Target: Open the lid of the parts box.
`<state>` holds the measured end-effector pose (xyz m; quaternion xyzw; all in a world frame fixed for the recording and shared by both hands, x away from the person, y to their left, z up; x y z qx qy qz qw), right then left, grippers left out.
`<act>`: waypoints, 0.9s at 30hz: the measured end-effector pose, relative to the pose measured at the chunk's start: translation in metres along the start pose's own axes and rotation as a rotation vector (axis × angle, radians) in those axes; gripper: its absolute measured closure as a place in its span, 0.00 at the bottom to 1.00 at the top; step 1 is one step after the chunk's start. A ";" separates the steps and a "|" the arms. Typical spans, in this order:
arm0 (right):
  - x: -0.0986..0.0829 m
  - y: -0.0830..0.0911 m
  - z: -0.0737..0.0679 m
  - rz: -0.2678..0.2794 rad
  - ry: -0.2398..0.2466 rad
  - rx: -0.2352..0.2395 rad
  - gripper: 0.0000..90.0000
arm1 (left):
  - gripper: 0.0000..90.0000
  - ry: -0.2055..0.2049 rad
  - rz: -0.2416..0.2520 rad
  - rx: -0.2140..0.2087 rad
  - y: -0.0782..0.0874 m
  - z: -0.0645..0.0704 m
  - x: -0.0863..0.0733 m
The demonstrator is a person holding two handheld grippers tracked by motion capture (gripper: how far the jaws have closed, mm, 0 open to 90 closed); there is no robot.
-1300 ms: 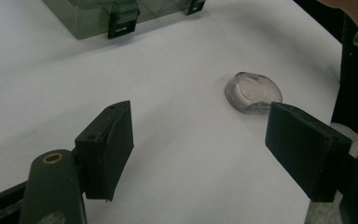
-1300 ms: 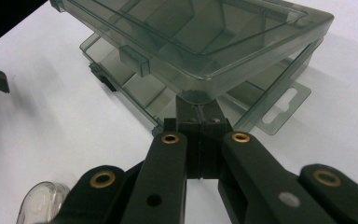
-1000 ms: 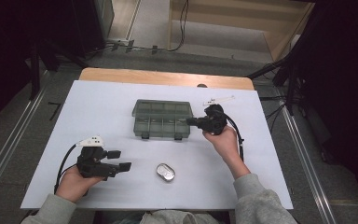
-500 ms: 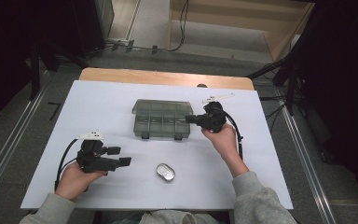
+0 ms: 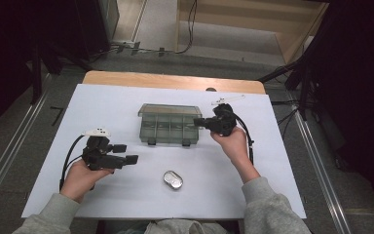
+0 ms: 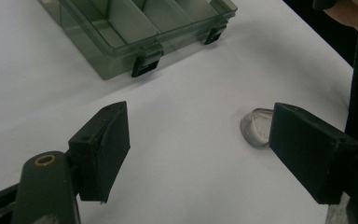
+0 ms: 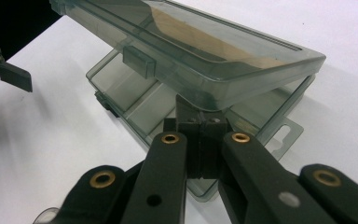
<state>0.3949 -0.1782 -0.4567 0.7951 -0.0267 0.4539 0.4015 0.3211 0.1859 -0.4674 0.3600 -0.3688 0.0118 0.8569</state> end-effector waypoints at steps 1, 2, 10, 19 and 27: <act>0.000 -0.001 0.000 -0.001 -0.005 0.002 0.97 | 0.24 -0.007 0.003 0.006 0.000 0.001 0.001; 0.000 -0.001 0.000 -0.002 -0.001 0.003 0.97 | 0.24 -0.008 0.003 0.008 0.000 0.001 0.003; 0.003 -0.002 0.000 0.005 -0.001 0.000 0.97 | 0.24 -0.029 0.001 0.026 -0.003 -0.001 0.015; 0.006 -0.002 0.001 0.014 -0.003 0.009 0.97 | 0.24 -0.047 0.026 0.070 -0.003 -0.005 0.028; 0.007 -0.003 0.004 0.009 -0.001 0.008 0.97 | 0.24 -0.046 0.002 0.075 -0.011 -0.012 0.039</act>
Point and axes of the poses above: each handheld gripper's, and its own axes: y roughly backward along the jaws, x roughly out of its top, z roughly to its right, the point moved 2 cm from there along -y, roughly forward along the jaws, and after that the axes turned 6 degrees about y, right-handed, at the moved point
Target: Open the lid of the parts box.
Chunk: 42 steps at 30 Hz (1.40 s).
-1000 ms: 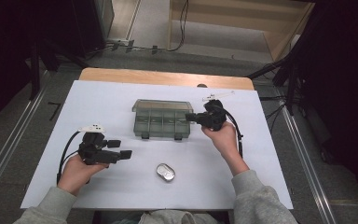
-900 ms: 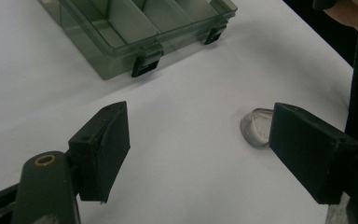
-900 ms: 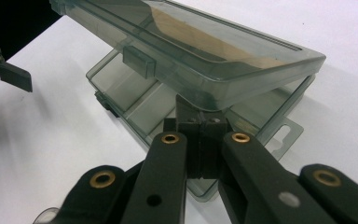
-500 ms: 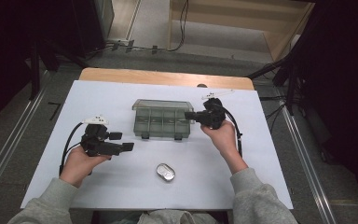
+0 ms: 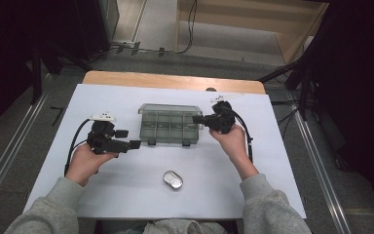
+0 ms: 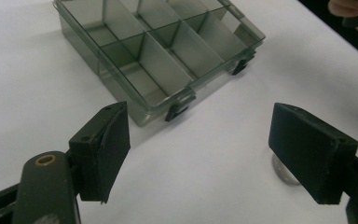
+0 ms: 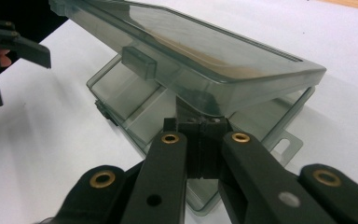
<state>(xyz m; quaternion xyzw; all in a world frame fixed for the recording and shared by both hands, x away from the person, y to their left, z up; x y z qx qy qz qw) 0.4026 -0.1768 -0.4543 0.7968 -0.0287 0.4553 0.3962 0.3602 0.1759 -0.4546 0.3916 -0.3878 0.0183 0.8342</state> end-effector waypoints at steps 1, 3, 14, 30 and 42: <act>0.000 0.000 0.001 0.001 0.000 0.001 0.97 | 0.24 0.006 0.006 -0.011 -0.001 -0.001 0.001; 0.000 0.000 0.001 0.003 -0.001 0.000 0.97 | 0.24 0.013 0.000 -0.013 -0.002 -0.004 0.003; 0.002 0.001 0.002 0.005 -0.003 -0.008 0.97 | 0.24 -0.001 -0.008 0.012 -0.010 -0.017 0.020; 0.001 0.001 0.003 0.006 -0.007 -0.007 0.97 | 0.26 0.002 -0.001 0.025 -0.024 -0.033 0.039; 0.003 0.003 0.004 0.015 -0.009 -0.006 0.97 | 0.27 -0.033 -0.001 0.056 -0.037 -0.044 0.050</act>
Point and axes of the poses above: each handheld gripper's, and its own axes: y roughly backward along the jaws, x roughly out of its top, z roughly to its right, the point moved 2 cm from there along -y, roughly forward along the jaws, and after that the axes turned 6 degrees about y, right-handed, at the moved point
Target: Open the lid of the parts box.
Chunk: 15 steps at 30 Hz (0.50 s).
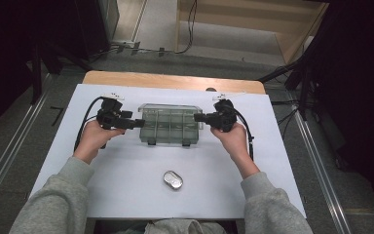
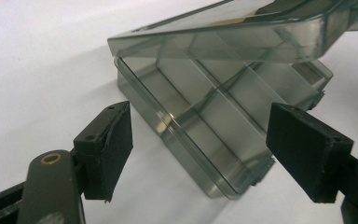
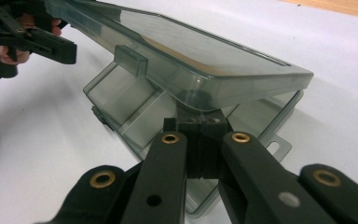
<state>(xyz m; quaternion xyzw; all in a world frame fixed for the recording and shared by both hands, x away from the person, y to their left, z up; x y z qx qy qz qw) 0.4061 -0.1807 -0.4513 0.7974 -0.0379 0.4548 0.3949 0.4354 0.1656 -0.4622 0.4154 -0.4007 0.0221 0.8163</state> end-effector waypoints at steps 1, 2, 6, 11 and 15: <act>0.000 0.000 0.000 0.000 0.000 -0.001 0.97 | 0.28 0.008 0.009 0.000 -0.001 -0.001 0.000; 0.000 0.000 0.000 0.002 -0.001 -0.001 0.97 | 0.28 0.010 0.017 0.002 -0.002 -0.002 0.001; 0.001 0.000 0.000 0.004 -0.004 -0.002 0.97 | 0.30 0.004 0.024 0.024 -0.005 -0.006 0.002; 0.001 -0.001 0.000 0.004 -0.006 -0.004 0.97 | 0.34 0.009 0.034 0.033 -0.010 -0.012 0.002; 0.001 -0.002 -0.001 0.004 -0.005 -0.002 0.97 | 0.35 -0.003 0.034 0.046 -0.016 -0.014 0.006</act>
Point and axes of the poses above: each handheld gripper's, and its own axes: y roughly backward along the jaws, x roughly out of its top, z roughly to its right, the point moved 2 cm from there along -y, roughly forward along the jaws, and after that the axes turned 6 degrees about y, right-handed, at the moved point
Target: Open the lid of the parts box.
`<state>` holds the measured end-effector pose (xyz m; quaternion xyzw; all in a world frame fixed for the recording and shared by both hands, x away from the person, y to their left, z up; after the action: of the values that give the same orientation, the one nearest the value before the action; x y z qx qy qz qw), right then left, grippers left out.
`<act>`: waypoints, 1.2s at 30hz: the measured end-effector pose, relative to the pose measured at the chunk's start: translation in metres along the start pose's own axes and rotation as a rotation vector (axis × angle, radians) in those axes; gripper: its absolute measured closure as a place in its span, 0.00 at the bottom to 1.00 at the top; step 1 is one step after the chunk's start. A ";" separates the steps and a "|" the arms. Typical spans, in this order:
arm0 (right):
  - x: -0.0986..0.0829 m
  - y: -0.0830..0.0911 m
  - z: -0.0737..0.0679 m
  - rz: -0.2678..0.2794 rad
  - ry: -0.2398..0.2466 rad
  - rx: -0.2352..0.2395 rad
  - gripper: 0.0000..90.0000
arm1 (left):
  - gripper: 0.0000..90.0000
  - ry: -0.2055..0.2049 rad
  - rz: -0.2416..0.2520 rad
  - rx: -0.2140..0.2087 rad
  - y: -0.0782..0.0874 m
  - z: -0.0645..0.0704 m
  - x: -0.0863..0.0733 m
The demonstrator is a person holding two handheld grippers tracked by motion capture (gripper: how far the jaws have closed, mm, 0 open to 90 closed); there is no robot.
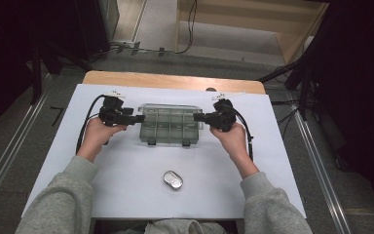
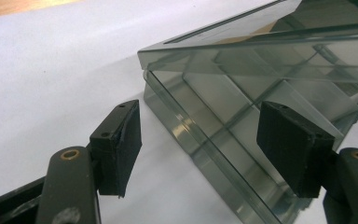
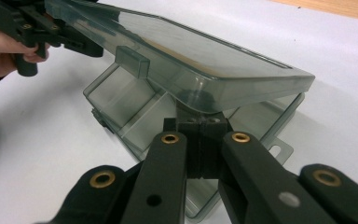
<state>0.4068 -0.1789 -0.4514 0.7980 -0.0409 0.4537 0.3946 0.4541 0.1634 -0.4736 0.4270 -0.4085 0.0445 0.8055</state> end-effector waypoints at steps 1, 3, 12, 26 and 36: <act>0.000 0.000 0.000 0.001 -0.003 0.002 0.97 | 0.37 0.001 0.002 -0.005 -0.002 0.000 0.001; 0.000 0.000 0.000 0.001 -0.006 0.000 0.97 | 0.39 -0.001 -0.002 -0.009 -0.005 0.001 0.002; -0.001 -0.001 0.000 -0.004 -0.010 -0.001 0.97 | 0.59 0.005 0.043 0.009 -0.004 0.003 0.007; -0.008 -0.001 0.004 -0.015 -0.015 -0.012 0.92 | 0.67 0.016 0.039 -0.011 -0.002 0.005 0.008; -0.016 0.001 0.018 -0.016 -0.047 -0.060 0.80 | 0.67 0.019 0.049 -0.012 -0.002 0.005 0.009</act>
<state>0.4093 -0.1962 -0.4679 0.7965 -0.0577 0.4303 0.4209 0.4578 0.1563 -0.4670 0.4116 -0.4113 0.0661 0.8106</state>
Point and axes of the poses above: each handheld gripper's, and its own axes: y roughly backward along the jaws, x roughly out of its top, z roughly to its right, the point moved 2 cm from there along -y, roughly forward along the jaws, and after that the axes turned 6 degrees about y, right-handed, at the moved point
